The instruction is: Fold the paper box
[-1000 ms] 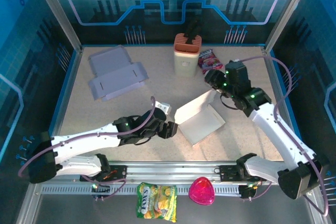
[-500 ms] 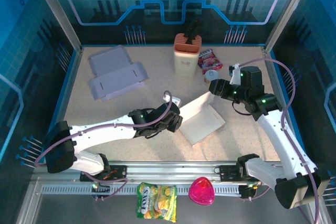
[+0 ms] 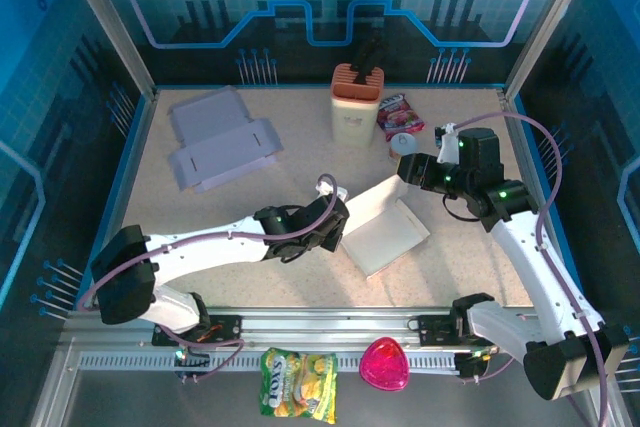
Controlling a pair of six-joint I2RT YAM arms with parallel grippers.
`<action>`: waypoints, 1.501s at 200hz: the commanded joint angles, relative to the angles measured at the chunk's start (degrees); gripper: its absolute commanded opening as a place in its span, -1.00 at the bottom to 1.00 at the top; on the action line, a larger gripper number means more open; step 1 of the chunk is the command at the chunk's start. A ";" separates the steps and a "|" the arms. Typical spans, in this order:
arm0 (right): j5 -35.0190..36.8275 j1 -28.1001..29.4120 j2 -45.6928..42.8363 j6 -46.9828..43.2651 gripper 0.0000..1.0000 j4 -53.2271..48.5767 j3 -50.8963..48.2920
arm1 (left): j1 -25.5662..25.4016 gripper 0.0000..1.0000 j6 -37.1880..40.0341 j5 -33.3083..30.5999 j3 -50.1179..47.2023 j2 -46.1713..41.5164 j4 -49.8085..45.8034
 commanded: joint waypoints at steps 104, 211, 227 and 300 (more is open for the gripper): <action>-1.82 -0.38 -1.10 -8.84 0.11 5.07 -6.62 | 16.73 -1.00 24.90 12.86 -1.77 -9.60 -5.79; 5.99 7.47 19.71 -34.66 0.09 13.43 -0.61 | 25.26 -1.00 32.66 17.27 -3.79 -8.16 -6.13; 6.12 7.52 22.58 -38.34 0.11 16.24 -0.41 | 25.49 -1.00 32.73 17.02 -3.75 -8.11 -6.13; 3.24 6.41 32.52 -44.28 0.19 16.33 7.02 | 25.67 -1.00 32.83 15.55 -3.39 -7.06 -6.15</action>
